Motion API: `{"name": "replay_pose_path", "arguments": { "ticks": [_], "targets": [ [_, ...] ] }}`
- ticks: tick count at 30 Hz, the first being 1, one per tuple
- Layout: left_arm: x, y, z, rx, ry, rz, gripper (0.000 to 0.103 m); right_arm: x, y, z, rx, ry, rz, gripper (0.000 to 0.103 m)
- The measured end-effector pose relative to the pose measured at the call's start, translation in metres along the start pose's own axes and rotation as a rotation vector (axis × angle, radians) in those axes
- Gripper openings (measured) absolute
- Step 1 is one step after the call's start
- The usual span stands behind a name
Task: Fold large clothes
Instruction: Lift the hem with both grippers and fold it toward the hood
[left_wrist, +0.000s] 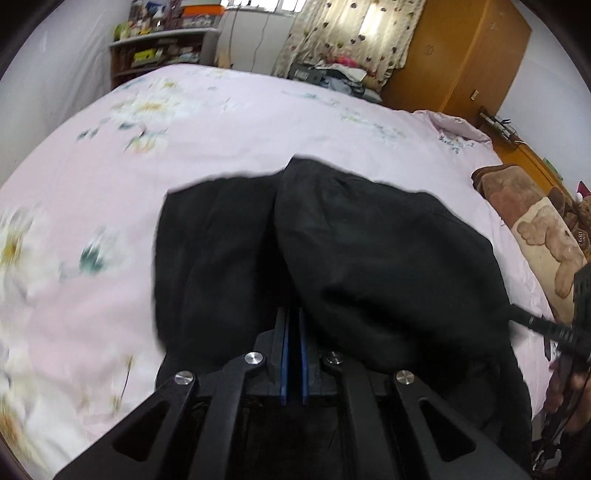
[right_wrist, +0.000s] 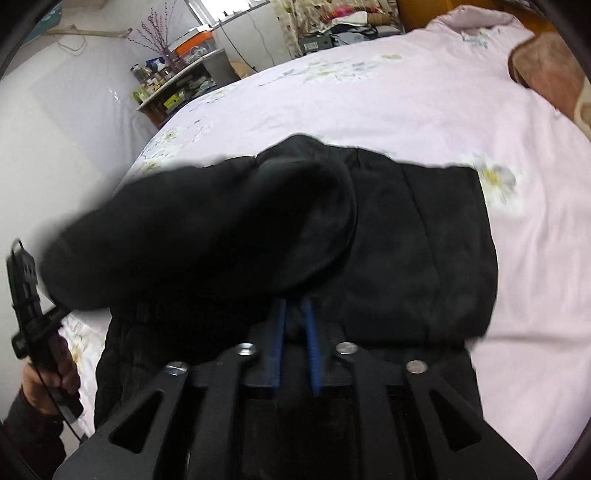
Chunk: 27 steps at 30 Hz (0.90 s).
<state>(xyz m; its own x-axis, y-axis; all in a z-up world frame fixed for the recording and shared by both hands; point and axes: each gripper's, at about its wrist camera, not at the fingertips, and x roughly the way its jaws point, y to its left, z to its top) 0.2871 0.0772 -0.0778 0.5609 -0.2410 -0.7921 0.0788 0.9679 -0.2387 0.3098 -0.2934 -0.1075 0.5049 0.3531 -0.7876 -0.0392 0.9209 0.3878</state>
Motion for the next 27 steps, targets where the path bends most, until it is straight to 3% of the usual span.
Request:
{"name": "replay_pose_path", "arguments": {
  "ticks": [2,3,8,13,14,16,19,24,27],
  "targets": [
    [-0.006,0.006,-0.01,-0.011,0.006,0.019,0.005,-0.005,-0.003,0.0,0.036,-0.008,0.024,0.05],
    [-0.01,0.009,-0.013,-0.023,0.002,0.017,0.005,-0.007,-0.004,0.001,0.057,-0.016,0.046,0.054],
    [-0.025,-0.003,-0.002,-0.035,-0.059,-0.03,0.005,-0.001,0.008,0.008,0.113,-0.014,0.141,0.055],
    [-0.008,-0.038,0.022,0.027,-0.085,-0.089,0.006,0.041,0.021,0.015,0.168,0.072,0.176,0.055],
    [-0.004,-0.044,0.025,0.036,-0.08,-0.1,0.006,0.047,0.019,0.009,0.187,0.099,0.181,0.044],
    [-0.002,-0.054,0.028,0.055,-0.086,-0.126,0.006,0.052,0.026,-0.001,0.186,0.115,0.166,0.004],
    [0.001,-0.057,0.022,0.076,-0.1,-0.133,0.008,0.041,0.041,-0.016,0.139,0.075,0.19,0.003],
    [0.052,-0.037,-0.006,0.034,0.034,-0.062,0.013,0.068,0.022,-0.047,0.174,0.129,0.114,0.003],
    [0.059,-0.03,-0.021,0.033,0.019,-0.069,0.013,0.071,0.022,-0.05,0.148,0.129,0.106,0.004]
  ]
}}
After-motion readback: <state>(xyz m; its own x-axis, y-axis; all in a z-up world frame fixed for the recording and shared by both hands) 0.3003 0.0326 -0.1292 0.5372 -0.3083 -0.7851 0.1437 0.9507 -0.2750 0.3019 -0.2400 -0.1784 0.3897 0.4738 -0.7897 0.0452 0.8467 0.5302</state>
